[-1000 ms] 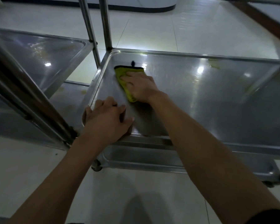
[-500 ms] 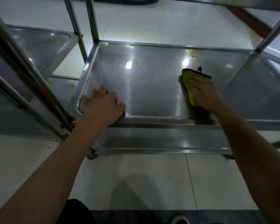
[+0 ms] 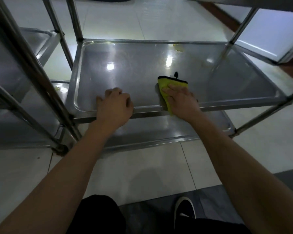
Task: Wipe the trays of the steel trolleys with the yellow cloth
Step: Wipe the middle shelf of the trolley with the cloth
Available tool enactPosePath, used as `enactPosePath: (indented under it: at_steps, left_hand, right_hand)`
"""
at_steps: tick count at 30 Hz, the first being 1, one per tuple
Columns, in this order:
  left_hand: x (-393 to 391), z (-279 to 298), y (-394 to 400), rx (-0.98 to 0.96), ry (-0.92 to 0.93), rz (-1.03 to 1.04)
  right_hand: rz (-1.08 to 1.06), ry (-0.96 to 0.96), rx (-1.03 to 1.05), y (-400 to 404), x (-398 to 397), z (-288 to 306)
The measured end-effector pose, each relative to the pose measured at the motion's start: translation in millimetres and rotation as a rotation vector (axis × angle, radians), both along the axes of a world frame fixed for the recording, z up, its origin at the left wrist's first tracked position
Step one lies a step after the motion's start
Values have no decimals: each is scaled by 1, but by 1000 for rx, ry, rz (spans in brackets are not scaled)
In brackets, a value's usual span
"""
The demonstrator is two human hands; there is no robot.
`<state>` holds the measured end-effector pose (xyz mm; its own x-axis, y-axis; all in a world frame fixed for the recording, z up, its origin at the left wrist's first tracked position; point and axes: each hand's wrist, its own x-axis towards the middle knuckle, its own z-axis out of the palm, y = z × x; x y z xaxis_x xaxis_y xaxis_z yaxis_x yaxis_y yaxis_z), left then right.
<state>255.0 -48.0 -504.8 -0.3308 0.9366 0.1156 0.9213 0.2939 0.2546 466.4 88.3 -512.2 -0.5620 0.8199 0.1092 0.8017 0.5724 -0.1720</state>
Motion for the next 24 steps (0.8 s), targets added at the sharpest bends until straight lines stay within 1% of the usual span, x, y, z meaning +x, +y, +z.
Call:
enactPosePath:
  at_steps: [1,2,4,8,13,16,20,22,24]
  left_hand:
    - [10,-3,-2,81,-33,-57]
    - [20,-4,-4,120,-57,-109]
    - [37,-6,-7,112,-52,-163]
    - [45,-7,-5,117,-30,-121]
    - [49,-11,-4,142,-3,-89]
    - [55,-12,0,164,-1,-45]
    - [64,-3,22,111,28,47]
    - [84,1,39,110,63,37]
    - [113,3,60,121,69,-21]
  right_hand:
    - [12,14,10,-8,-5,-1]
    - [18,31,20,-14,-9,-1]
    - [24,45,22,-22,-9,-1]
    - [21,34,-45,-22,3,4]
    - [21,80,-63,-22,0,2]
    - [50,113,-26,-15,5,-1]
    - [94,130,-3,12,23,-2]
    - [118,132,-2,29,39,-2]
    - [144,116,14,48,57,-3]
